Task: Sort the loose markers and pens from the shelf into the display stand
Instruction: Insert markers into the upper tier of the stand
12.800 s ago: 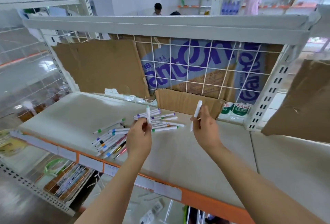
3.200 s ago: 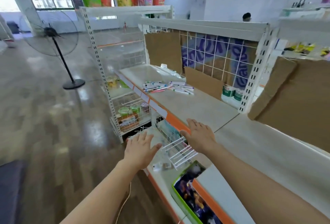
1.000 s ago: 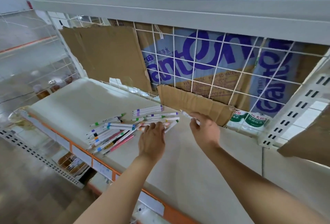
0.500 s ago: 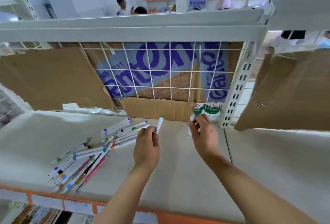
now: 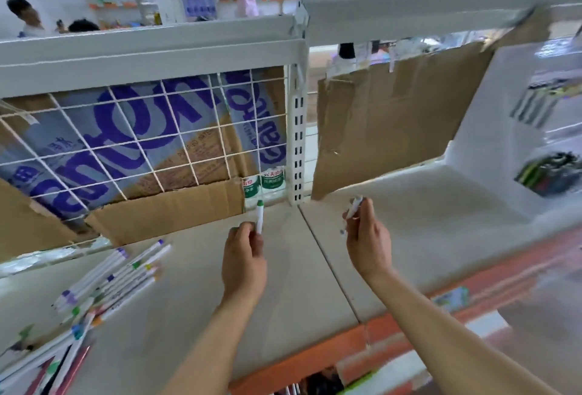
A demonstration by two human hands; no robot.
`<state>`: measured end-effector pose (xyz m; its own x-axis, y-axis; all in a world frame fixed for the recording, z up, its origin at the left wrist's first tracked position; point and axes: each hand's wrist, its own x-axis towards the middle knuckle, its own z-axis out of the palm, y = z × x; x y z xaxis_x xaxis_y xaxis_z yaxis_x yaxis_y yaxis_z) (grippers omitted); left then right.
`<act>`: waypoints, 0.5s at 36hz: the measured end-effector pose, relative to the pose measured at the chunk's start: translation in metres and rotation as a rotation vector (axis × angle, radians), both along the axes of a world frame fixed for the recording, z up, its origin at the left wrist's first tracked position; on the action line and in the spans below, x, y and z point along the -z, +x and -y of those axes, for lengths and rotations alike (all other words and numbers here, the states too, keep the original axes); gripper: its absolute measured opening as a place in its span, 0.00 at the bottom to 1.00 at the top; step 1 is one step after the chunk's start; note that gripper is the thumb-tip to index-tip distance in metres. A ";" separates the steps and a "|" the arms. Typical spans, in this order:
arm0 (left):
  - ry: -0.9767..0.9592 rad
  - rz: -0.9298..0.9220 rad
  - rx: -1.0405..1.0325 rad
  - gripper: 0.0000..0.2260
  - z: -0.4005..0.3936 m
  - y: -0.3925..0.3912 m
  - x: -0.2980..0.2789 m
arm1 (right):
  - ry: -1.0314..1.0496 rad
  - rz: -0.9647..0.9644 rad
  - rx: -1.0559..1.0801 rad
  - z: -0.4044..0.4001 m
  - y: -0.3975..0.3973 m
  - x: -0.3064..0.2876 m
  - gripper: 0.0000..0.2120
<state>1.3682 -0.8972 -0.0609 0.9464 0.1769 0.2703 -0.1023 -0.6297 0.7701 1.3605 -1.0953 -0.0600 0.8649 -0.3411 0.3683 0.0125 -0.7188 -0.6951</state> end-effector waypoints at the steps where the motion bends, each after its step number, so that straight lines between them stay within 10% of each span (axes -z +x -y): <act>1: -0.008 -0.002 0.027 0.04 0.009 -0.001 -0.001 | 0.021 0.011 0.019 0.009 -0.005 -0.002 0.07; 18: -0.106 -0.003 0.458 0.06 0.227 -0.045 -0.010 | -0.105 -0.011 0.456 0.212 -0.123 -0.022 0.04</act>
<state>1.3229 -1.1241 -0.0505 0.9340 -0.2331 0.2707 -0.3494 -0.4379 0.8284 1.2371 -1.3078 -0.0377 0.6394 -0.6489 0.4124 -0.3283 -0.7155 -0.6167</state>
